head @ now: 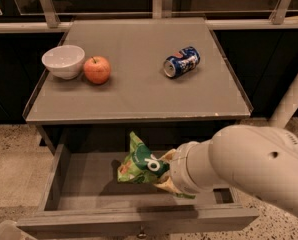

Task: Place green rice chip bag into top drawer

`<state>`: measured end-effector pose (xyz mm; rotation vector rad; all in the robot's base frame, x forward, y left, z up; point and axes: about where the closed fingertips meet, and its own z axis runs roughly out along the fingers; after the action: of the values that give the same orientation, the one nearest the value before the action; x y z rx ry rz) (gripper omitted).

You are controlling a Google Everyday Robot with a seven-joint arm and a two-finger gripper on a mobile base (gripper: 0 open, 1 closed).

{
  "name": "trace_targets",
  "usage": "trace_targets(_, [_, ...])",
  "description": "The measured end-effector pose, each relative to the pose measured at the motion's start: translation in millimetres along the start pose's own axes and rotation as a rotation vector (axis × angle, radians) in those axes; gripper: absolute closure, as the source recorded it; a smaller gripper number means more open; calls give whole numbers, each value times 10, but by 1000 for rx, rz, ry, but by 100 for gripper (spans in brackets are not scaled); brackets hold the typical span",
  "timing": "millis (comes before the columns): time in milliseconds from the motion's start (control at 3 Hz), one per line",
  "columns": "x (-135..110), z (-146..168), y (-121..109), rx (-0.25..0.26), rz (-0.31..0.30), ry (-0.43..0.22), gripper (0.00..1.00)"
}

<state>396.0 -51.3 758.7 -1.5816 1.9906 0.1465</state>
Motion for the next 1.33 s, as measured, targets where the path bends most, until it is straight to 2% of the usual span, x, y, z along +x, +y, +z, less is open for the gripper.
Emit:
trace_targets(333, [194, 561, 36, -2, 55, -19, 100])
trace_targets(667, [260, 767, -68, -11, 92, -10, 100])
trace_targets(1000, [275, 792, -62, -16, 96, -7, 100])
trace_targets(1333, [275, 793, -62, -16, 96, -7, 81])
